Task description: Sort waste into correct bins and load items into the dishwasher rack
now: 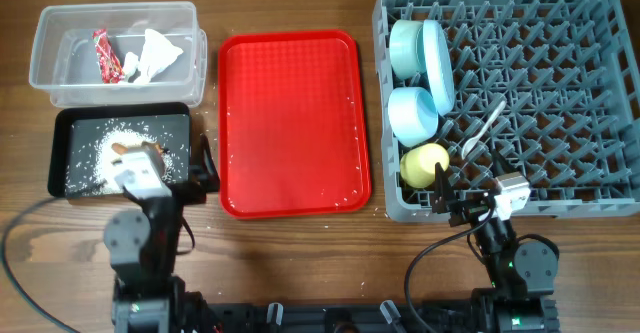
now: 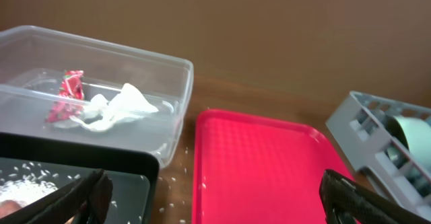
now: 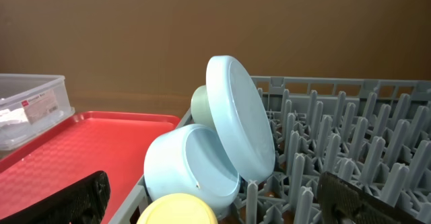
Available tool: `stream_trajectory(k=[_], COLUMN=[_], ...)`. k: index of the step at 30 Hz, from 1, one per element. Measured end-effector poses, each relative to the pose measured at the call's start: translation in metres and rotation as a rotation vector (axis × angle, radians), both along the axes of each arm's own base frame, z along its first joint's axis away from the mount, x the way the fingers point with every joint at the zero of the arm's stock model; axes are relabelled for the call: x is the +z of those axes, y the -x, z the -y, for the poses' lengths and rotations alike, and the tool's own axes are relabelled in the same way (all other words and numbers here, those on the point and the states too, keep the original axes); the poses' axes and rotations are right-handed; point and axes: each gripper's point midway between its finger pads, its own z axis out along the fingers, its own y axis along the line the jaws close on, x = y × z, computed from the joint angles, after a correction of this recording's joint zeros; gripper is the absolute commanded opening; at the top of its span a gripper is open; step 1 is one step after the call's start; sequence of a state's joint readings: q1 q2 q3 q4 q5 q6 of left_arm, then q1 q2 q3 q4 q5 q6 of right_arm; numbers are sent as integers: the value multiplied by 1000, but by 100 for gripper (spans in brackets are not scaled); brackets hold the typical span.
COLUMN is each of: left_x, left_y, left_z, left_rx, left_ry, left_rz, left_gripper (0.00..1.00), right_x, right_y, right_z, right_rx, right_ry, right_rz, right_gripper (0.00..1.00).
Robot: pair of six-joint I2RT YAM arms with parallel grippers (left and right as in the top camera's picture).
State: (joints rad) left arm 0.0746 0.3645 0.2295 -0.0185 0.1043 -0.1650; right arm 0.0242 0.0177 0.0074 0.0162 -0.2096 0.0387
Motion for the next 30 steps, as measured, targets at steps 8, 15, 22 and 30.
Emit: stream_trajectory(k=[8, 15, 22, 30], left_x=[-20, -40, -36, -36], left_y=[17, 20, 21, 21], left_z=[14, 16, 16, 16], left_rx=[-55, -63, -63, -63], left_ry=[-14, -13, -14, -14], left_rz=[89, 71, 88, 88], left_gripper=[100, 100, 100, 100], right_x=[0, 0, 0, 0], right_y=[0, 0, 0, 0], right_z=[0, 0, 0, 0], right_rx=[0, 0, 0, 0], right_ry=[0, 0, 0, 0], right_rz=[0, 0, 0, 0], right_gripper=[99, 100, 100, 100])
